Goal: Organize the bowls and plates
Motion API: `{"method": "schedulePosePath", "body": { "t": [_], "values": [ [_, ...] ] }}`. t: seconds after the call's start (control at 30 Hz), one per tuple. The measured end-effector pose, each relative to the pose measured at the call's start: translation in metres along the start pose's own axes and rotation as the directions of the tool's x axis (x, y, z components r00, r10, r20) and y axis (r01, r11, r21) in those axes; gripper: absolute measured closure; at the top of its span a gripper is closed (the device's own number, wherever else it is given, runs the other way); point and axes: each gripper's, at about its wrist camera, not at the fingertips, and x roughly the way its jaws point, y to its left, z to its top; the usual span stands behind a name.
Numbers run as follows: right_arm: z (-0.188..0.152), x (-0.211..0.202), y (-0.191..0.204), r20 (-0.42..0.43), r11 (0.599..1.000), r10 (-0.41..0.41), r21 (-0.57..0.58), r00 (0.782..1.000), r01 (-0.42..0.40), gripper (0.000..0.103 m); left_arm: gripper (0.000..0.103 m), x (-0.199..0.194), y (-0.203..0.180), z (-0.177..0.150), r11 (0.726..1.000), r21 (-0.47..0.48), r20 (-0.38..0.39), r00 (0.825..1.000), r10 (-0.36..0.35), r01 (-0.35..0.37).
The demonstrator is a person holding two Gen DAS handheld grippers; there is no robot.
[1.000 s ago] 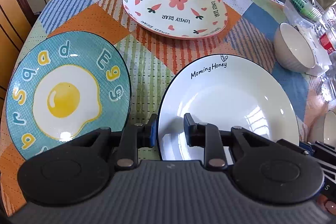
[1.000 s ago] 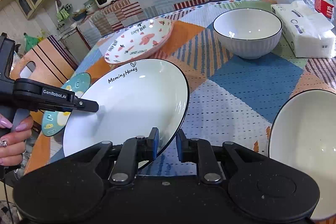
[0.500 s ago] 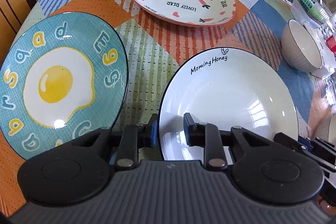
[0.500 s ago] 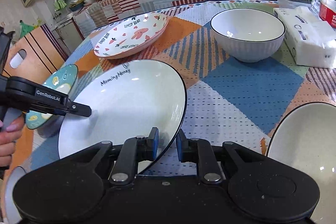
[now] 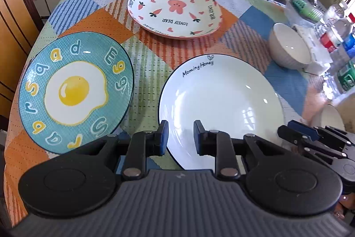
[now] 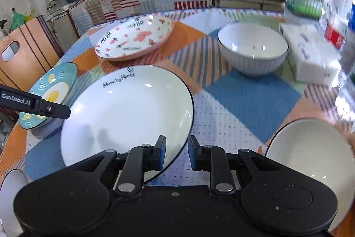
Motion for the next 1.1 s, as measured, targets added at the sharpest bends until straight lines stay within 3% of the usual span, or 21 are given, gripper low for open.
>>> {"method": "schedulePosePath", "body": {
  "t": [0.1, 0.37, 0.5, 0.67, 1.1],
  "values": [
    [0.005, -0.016, 0.008, 0.007, 1.000, 0.003, -0.029, 1.000, -0.003, 0.075, 0.080, -0.017, -0.001, -0.004, 1.000, 0.008, 0.009, 1.000, -0.015, 0.015],
    [0.020, -0.064, 0.044, 0.040, 0.993, 0.049, -0.112, 0.998, -0.045, 0.056, 0.079, -0.067, 0.009, -0.018, 0.999, 0.035, 0.045, 0.999, -0.031, 0.029],
    [0.026, -0.082, 0.063, 0.052, 0.986, 0.074, -0.154, 0.996, -0.065, 0.050, 0.074, -0.091, 0.024, -0.026, 0.999, 0.039, 0.066, 0.998, -0.023, 0.020],
    [0.029, -0.099, 0.092, 0.062, 0.971, 0.117, -0.214, 0.991, -0.101, 0.034, 0.068, -0.118, 0.048, -0.038, 0.999, 0.035, 0.089, 0.996, -0.013, 0.010],
    [0.019, -0.106, 0.159, 0.024, 0.942, 0.196, -0.282, 0.980, -0.181, 0.028, 0.046, -0.144, 0.116, -0.064, 1.000, 0.001, 0.131, 0.991, -0.002, 0.002]
  ]
}}
